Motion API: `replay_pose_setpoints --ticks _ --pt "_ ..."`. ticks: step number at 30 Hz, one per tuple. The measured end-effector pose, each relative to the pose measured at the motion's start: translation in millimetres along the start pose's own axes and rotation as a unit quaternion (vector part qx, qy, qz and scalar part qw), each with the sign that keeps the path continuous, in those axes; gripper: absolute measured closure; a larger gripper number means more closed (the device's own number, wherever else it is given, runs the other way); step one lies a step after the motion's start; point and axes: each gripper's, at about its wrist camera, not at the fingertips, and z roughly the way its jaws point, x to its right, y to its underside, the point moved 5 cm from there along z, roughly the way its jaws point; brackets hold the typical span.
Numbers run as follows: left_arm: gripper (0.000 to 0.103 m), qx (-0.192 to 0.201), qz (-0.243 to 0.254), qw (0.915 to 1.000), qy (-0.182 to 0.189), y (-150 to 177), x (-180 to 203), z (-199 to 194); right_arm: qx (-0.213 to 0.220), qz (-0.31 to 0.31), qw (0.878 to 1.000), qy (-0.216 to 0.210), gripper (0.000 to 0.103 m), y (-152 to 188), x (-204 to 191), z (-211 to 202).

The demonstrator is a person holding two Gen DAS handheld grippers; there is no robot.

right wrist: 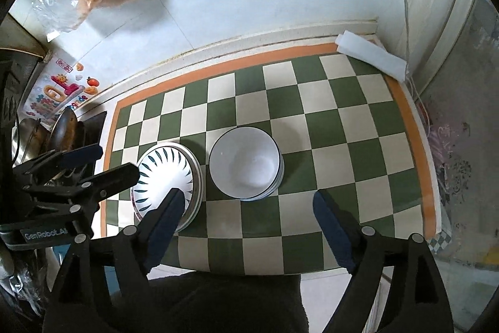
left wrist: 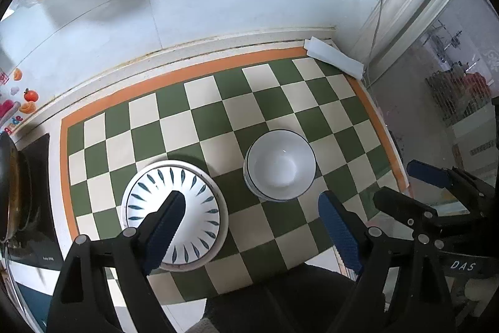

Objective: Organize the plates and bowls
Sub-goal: 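Lower the bowl stack onto the cloth and open both tools, then grasp the bowl stack with both tools and lift it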

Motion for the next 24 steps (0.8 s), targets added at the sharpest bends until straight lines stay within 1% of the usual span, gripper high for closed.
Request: replay_pose_setpoints --ticks 1,2,4,9,13,16,19,21,24 --pt "0.014 0.002 -0.002 1.0000 0.001 1.4 -0.6 -3.0 0.001 -0.001 1.000 0.000 0.014 0.1 -1.1 -1.9" --pt "0.010 0.001 -0.002 1.0000 0.000 3.4 -1.4 -5.4 0.003 -0.002 1.000 0.001 0.014 0.7 -2.6 -4.7" --pt "0.007 0.001 -0.005 1.0000 0.001 6.0 -2.4 -8.1 0.005 -0.005 1.000 0.002 0.013 2.2 -5.5 -9.2" --pt "0.006 0.001 -0.013 0.9999 0.002 10.1 -6.2 -12.8 0.010 -0.007 1.000 -0.006 0.012 3.9 -11.2 -14.0" --pt "0.006 0.000 -0.019 0.9998 0.009 7.1 -6.6 -7.1 0.011 -0.002 1.000 -0.015 0.009 2.6 -9.4 -10.5" --pt "0.005 -0.005 -0.026 0.9996 0.014 2.8 -8.3 4.3 0.012 0.013 0.999 -0.037 0.008 -1.6 -2.6 -1.3" --pt "0.005 -0.017 -0.035 0.9989 0.024 -4.8 -10.8 24.3 0.004 0.018 0.999 -0.040 0.006 -5.7 8.5 15.5" --pt "0.005 -0.028 -0.042 0.9985 0.022 -11.2 -13.5 42.7 -0.005 0.026 0.999 -0.041 0.006 -7.5 18.3 30.6" --pt "0.005 -0.049 -0.049 0.9973 0.024 -22.5 -17.3 76.5 -0.023 0.044 0.997 -0.056 0.006 -12.0 34.6 61.4"
